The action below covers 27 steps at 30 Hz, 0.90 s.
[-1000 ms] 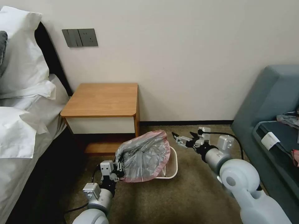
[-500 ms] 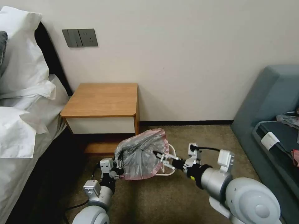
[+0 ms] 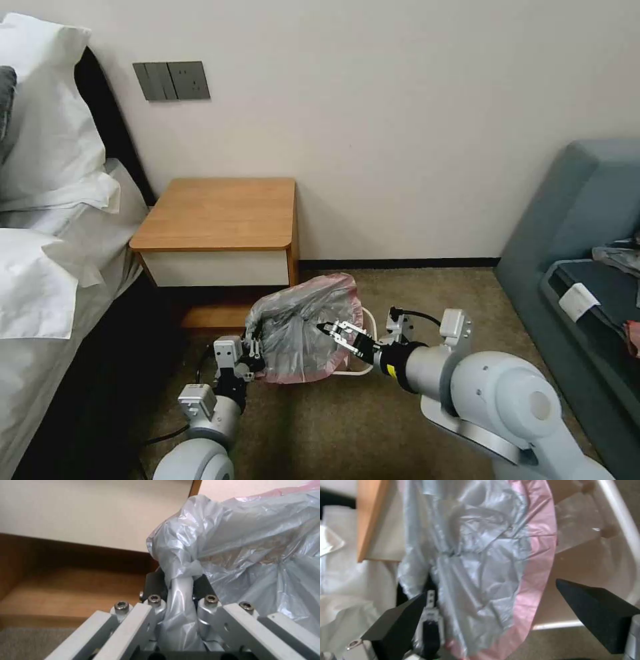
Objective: Pick up the garbage bag from the table and place it over the trash can.
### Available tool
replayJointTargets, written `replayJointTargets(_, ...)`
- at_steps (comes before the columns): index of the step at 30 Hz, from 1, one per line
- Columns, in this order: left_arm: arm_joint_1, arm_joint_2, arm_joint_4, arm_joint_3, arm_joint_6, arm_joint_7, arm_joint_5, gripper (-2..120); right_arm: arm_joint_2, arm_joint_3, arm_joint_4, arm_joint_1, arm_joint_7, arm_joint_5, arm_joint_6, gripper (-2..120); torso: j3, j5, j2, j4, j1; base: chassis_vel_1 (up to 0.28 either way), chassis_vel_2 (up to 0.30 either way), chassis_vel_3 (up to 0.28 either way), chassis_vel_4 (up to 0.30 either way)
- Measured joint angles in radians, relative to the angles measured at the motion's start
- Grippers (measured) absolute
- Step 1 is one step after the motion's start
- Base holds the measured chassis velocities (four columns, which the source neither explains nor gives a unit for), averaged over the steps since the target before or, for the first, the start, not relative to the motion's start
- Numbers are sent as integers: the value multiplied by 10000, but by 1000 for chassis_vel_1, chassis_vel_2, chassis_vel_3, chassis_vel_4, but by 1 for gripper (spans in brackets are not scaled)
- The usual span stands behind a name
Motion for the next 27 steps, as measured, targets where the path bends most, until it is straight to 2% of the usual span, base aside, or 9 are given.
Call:
replayJointTargets(18, 5, 93, -260, 28, -88, 25, 225, 5, 257, -501, -576, 307, 174, -498, 519, 100, 0, 0, 0, 0, 0, 0, 0, 0, 0)
replayJointTargets(25, 4, 83, -345, 50, -85, 30, 164, 5, 391, -708, -672, 221, -281, -906, 546, 100, 0, 1, 0, -1, 0, 0, 0, 0, 0)
replayJointTargets(27, 22, 84, -444, 55, 94, -26, -238, 5, 423, -760, -672, 174, -499, -1104, 547, 97, 0, 0, 0, -1, 0, 0, 0, 0, 0)
